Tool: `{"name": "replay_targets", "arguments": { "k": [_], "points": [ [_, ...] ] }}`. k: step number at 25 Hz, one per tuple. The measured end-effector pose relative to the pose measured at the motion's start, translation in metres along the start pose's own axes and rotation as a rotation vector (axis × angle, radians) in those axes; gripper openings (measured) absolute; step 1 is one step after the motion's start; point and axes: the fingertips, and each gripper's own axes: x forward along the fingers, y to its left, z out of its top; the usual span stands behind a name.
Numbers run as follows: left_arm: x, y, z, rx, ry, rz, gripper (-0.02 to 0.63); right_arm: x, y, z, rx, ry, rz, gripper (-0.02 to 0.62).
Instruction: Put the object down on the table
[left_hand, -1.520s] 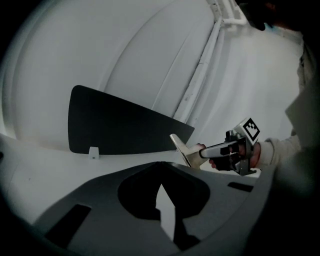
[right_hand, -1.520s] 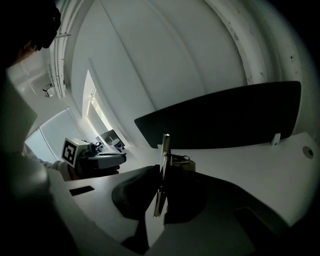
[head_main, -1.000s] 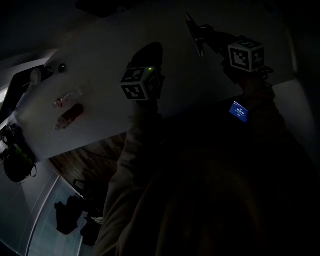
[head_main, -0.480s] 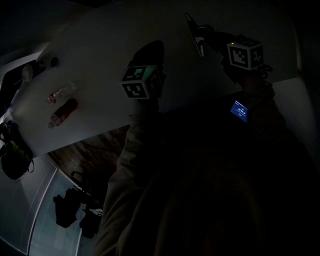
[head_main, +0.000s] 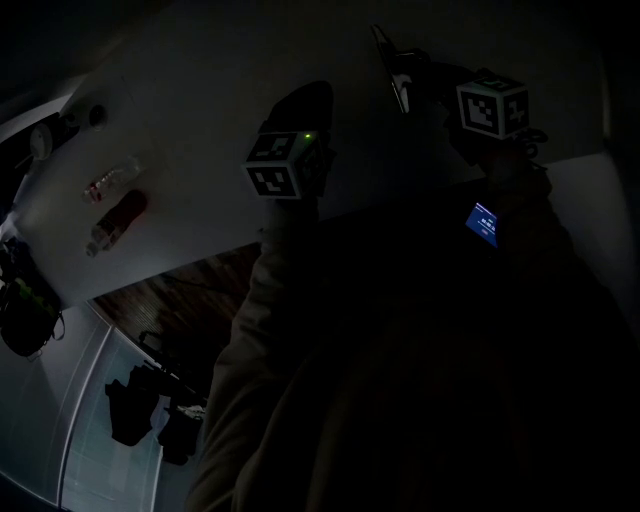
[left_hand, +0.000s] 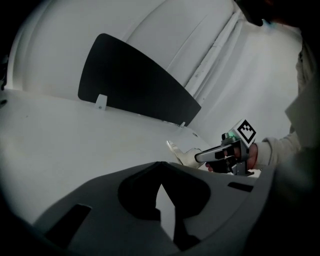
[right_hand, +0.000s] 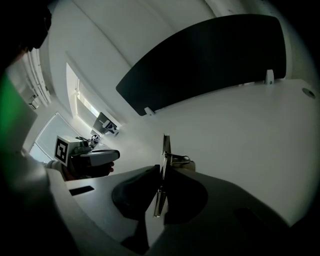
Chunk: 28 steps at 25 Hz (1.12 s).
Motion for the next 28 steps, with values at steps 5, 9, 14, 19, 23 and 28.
{"name": "replay_targets", "arguments": {
  "k": [5, 9, 14, 19, 23, 28],
  "points": [
    [-0.002, 0.010, -0.014, -0.010, 0.017, 0.004, 0.005, 0.010, -0.001, -0.012, 0.015, 0.008, -0.007, 0.038],
    [-0.003, 0.014, -0.022, -0.020, 0.023, 0.001, 0.005, 0.015, 0.000, -0.016, 0.026, 0.010, -0.002, 0.038],
    [-0.002, 0.014, -0.027, -0.024, 0.029, -0.006, 0.005, 0.018, -0.004, -0.019, 0.064, 0.002, 0.007, 0.038],
    [-0.003, 0.018, -0.029, -0.020, 0.028, -0.002, 0.005, 0.021, -0.016, -0.025, 0.127, -0.031, -0.013, 0.040],
    [-0.005, 0.020, -0.028, -0.019, 0.027, -0.005, 0.005, 0.022, -0.017, -0.028, 0.171, -0.051, -0.004, 0.108],
    [-0.007, 0.019, -0.028, -0.018, 0.025, -0.011, 0.005, 0.016, -0.020, -0.022, 0.160, -0.085, -0.032, 0.205]
  ]
}}
